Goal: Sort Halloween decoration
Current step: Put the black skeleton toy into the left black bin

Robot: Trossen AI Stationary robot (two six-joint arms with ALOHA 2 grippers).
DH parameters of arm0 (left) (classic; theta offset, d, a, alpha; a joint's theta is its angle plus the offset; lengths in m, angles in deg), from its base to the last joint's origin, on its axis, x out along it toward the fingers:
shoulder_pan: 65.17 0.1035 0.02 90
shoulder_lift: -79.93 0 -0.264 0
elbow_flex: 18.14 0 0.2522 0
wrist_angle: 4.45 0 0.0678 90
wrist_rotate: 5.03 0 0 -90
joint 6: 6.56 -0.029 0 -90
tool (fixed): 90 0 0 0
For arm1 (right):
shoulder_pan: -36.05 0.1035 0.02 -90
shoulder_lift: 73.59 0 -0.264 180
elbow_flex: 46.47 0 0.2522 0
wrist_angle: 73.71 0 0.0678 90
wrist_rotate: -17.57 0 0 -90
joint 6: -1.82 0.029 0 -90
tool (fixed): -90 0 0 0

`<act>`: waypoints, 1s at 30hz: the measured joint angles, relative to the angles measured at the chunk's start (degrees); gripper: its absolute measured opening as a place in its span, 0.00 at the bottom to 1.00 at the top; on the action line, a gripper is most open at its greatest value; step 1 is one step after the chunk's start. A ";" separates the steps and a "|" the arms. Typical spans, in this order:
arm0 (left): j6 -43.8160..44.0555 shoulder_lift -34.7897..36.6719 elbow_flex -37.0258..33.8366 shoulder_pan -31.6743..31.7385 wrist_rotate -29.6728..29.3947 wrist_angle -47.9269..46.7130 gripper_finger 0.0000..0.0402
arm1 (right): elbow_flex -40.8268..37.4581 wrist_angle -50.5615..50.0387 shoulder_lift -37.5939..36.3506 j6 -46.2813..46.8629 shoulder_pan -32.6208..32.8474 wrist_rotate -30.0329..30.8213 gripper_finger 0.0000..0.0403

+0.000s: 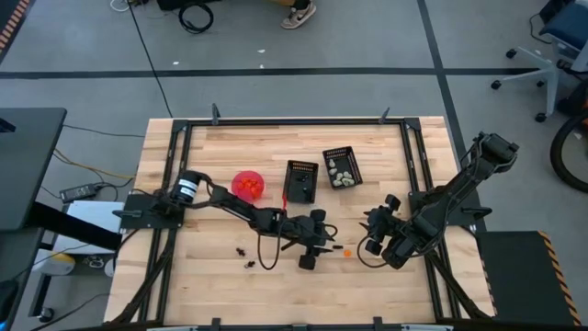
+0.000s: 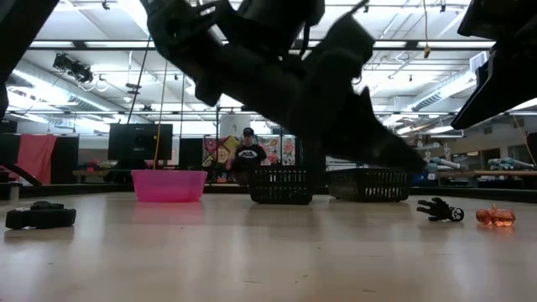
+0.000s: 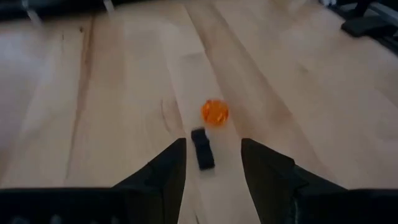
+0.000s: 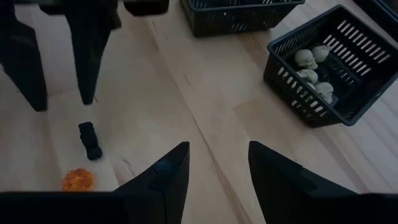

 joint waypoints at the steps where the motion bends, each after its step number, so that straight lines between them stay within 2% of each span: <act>1: 0.55 -0.43 -0.01 0.00 -0.02 0.37 0.40 | 0.00 0.00 0.00 0.00 0.00 0.02 0.42; 5: 2.14 -2.74 0.00 0.00 -0.35 6.37 0.40 | -0.02 0.09 0.00 0.00 0.00 0.22 0.42; 10: 2.22 -4.28 -0.07 0.00 -4.47 8.93 0.40 | -0.02 0.18 0.00 0.00 0.00 0.44 0.42; 16: 2.78 -6.01 0.23 -0.42 -4.82 14.32 0.40 | -0.02 0.63 0.00 -0.52 0.18 0.95 0.42; 26: 3.21 -10.21 3.01 -1.14 -4.82 13.53 0.40 | -0.52 1.86 0.00 -1.12 0.26 1.07 0.42; 30: 3.16 -10.72 4.06 -1.29 -4.73 10.82 0.36 | -0.92 2.09 0.00 -1.11 0.26 1.03 0.42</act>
